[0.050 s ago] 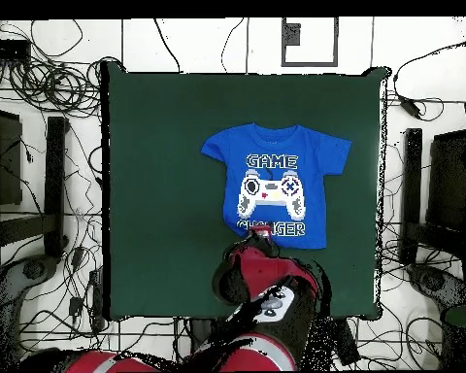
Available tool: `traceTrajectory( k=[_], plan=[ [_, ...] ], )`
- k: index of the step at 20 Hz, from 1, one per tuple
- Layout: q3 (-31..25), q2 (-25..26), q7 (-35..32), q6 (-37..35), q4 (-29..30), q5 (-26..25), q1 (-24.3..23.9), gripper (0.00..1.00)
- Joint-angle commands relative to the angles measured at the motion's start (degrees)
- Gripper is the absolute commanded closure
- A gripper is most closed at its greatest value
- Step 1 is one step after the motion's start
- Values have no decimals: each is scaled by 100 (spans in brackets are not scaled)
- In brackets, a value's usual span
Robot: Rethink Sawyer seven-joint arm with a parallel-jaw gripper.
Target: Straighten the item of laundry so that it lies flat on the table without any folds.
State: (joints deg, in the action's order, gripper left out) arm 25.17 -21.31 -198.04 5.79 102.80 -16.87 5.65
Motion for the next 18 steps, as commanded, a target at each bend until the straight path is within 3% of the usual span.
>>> traceTrajectory(
  k=[1,8,18],
  plan=[
    [-326,356,-414,60,239,570,332,0],
    [-338,364,-408,-188,115,965,581,0],
    [-274,701,-302,196,66,1127,536,0]
  ],
)
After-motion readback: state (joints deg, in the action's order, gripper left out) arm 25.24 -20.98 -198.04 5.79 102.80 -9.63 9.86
